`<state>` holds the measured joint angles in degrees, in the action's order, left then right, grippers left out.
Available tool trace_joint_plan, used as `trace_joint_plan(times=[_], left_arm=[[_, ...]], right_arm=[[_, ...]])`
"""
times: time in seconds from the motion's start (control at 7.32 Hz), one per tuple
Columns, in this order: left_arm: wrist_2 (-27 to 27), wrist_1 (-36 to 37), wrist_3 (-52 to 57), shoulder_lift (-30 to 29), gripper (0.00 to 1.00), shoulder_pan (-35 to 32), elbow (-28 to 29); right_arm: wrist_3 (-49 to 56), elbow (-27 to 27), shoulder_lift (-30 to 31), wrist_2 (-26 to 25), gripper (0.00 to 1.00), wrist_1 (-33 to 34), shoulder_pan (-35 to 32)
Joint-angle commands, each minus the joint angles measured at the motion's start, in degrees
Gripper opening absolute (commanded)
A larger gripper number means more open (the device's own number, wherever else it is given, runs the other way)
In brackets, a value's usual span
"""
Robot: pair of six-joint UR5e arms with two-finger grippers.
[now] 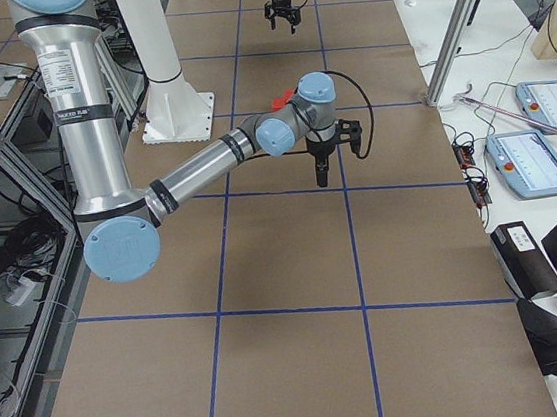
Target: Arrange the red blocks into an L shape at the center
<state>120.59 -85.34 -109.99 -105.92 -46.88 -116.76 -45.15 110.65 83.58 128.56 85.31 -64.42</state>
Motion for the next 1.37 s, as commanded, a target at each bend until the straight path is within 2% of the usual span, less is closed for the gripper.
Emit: trace_joint_plan(times=[0.0, 0.14, 0.55, 0.68, 0.82, 0.96, 1.23], left_arm=[[6.03, -0.35, 28.63, 8.49, 1.00, -14.40, -0.22], [7.80, -0.35, 43.22, 11.75, 1.00, -20.90, 0.65], [11.40, -0.35, 76.39, 14.42, 1.00, -33.84, 7.66], [15.34, -0.26, 89.29, 14.42, 1.00, -39.02, 12.82], [16.25, -0.35, 100.30, 13.46, 1.00, -41.68, 17.92], [16.26, -0.35, 106.06, 13.11, 1.00, -43.36, 20.06], [16.43, -2.00, 106.21, 17.21, 1.00, -44.17, 19.04]], right_arm=[[8.10, -1.04, 1.66, 5.62, 1.00, 0.65, -8.48], [14.93, -3.57, 2.11, 7.30, 1.00, 0.91, -12.88], [34.02, -7.72, 1.24, 6.62, 1.00, 9.50, -18.97], [38.94, -9.21, 0.02, 6.70, 1.00, 12.31, -20.99], [42.39, -9.74, -1.04, 6.27, 1.00, 15.56, -21.70], [44.16, -11.05, -2.27, 5.48, 1.00, 16.90, -21.80], [44.36, -13.52, -4.12, 5.56, 1.00, 16.91, -21.19]])
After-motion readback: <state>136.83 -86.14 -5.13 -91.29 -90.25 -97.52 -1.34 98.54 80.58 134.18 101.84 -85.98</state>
